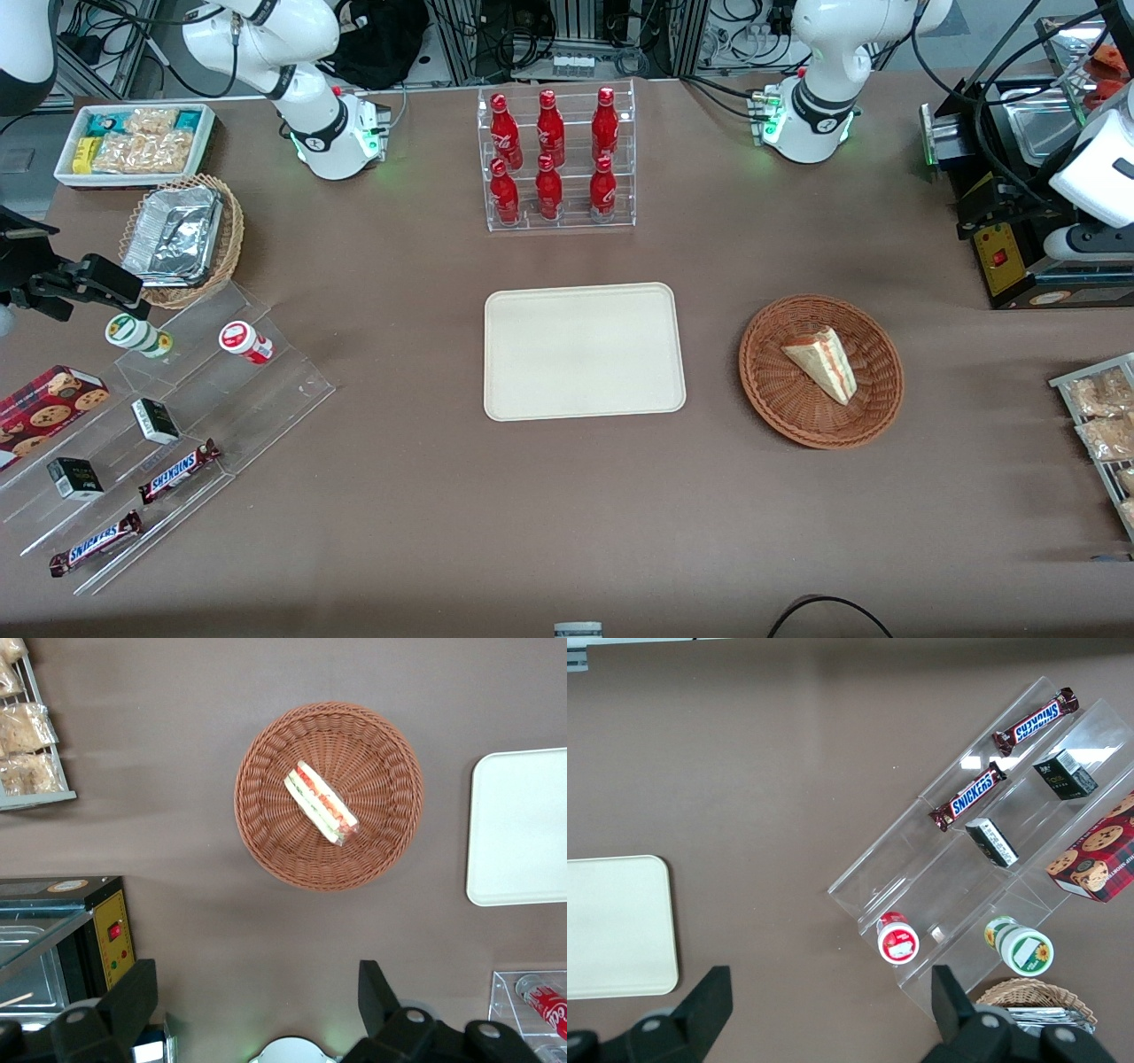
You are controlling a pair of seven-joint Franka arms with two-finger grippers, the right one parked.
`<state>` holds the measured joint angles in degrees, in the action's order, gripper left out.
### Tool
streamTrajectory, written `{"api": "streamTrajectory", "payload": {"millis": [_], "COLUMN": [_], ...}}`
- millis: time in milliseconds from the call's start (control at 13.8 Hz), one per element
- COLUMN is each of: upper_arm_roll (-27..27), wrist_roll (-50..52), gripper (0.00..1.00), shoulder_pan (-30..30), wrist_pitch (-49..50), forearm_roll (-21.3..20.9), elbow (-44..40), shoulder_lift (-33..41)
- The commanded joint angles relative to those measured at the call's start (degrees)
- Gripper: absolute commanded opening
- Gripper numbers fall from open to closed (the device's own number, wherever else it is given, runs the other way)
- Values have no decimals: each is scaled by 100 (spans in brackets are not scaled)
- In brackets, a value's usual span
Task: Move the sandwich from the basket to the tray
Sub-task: 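Move the left gripper over the wrapped sandwich in the wicker basket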
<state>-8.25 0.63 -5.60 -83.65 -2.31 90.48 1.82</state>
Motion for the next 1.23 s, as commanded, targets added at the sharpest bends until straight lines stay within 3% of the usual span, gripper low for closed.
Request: {"api": "streamTrajectory", "payload": {"millis": [0, 435, 1016, 1161], "upper_arm_roll": [-80, -89, -186, -360], "wrist_roll": [-80, 25, 1034, 2050], "gripper": [100, 100, 100, 100], "shoulder_pan": [-108, -108, -73, -64], "wrist_pitch": [-64, -186, -2565, -3234], "forearm_roll": [56, 134, 143, 135], "elbow": [57, 354, 2252, 2718], "shoulder_lift": [29, -384, -349, -375]}}
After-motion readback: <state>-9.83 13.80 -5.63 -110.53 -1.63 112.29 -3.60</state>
